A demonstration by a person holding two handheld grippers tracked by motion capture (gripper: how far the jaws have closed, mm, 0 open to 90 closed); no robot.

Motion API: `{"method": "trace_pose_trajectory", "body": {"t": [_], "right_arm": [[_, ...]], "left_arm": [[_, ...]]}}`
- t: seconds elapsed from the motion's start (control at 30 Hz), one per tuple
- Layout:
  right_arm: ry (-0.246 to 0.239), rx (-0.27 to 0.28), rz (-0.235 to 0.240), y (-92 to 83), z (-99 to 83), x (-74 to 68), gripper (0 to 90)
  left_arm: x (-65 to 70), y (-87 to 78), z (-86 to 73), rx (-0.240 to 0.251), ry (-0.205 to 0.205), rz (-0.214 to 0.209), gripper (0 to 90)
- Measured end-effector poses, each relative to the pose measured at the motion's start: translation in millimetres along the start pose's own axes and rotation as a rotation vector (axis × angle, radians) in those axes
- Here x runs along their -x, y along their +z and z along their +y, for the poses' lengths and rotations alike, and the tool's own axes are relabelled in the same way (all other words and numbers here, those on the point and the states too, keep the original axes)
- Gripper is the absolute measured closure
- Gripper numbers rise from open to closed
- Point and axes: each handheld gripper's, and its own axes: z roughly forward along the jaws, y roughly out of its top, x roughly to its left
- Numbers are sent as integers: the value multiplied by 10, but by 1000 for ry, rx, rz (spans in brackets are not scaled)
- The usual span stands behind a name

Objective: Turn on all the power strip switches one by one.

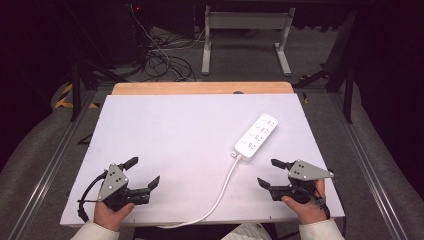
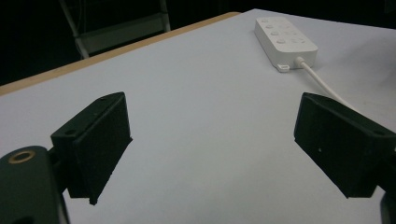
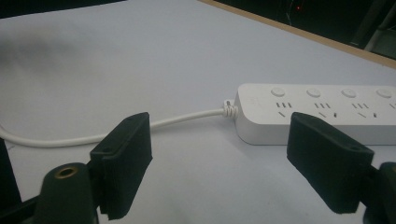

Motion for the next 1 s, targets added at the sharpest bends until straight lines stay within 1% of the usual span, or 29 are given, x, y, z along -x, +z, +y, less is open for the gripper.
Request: {"method": "trace_pose_trajectory", "body": {"t": [0.07,0.13,0.23,0.27,0.3,0.33,0.53,0.67,0.7,0.77,0.83,0.9,1.0], "right_arm": [[1,1,0,-2,5,-5,224],[1,1,-2,-5,14,-14,230],[-6,-3,14,-4,25,-25,289],[-12,-5,16,-4,32,-29,293],[-18,-5,16,-5,39,-33,295],[-23,-2,19,-5,45,-36,299],[-37,-5,27,2,59,-46,312],[-43,-6,33,4,68,-49,333],[-49,-5,33,4,80,-47,362],[-43,-15,37,9,102,-48,371],[-48,-25,37,17,140,-37,386],[-41,-29,42,22,188,-25,395],[-33,-39,56,34,263,-10,400]], "left_arm": [[0,-3,1,3,-5,-2,111],[1,-10,2,11,8,5,112],[5,-11,1,12,17,11,113],[12,-12,-1,13,26,20,114],[12,-12,-1,13,26,20,117],[15,-13,-4,11,39,28,120],[13,-19,-3,11,57,35,121],[16,-29,2,17,46,34,121],[15,-29,3,20,40,34,121],[12,-32,4,18,26,28,120],[9,-34,6,18,31,31,121],[16,-29,7,17,42,41,121],[20,-29,4,10,46,41,124]]}}
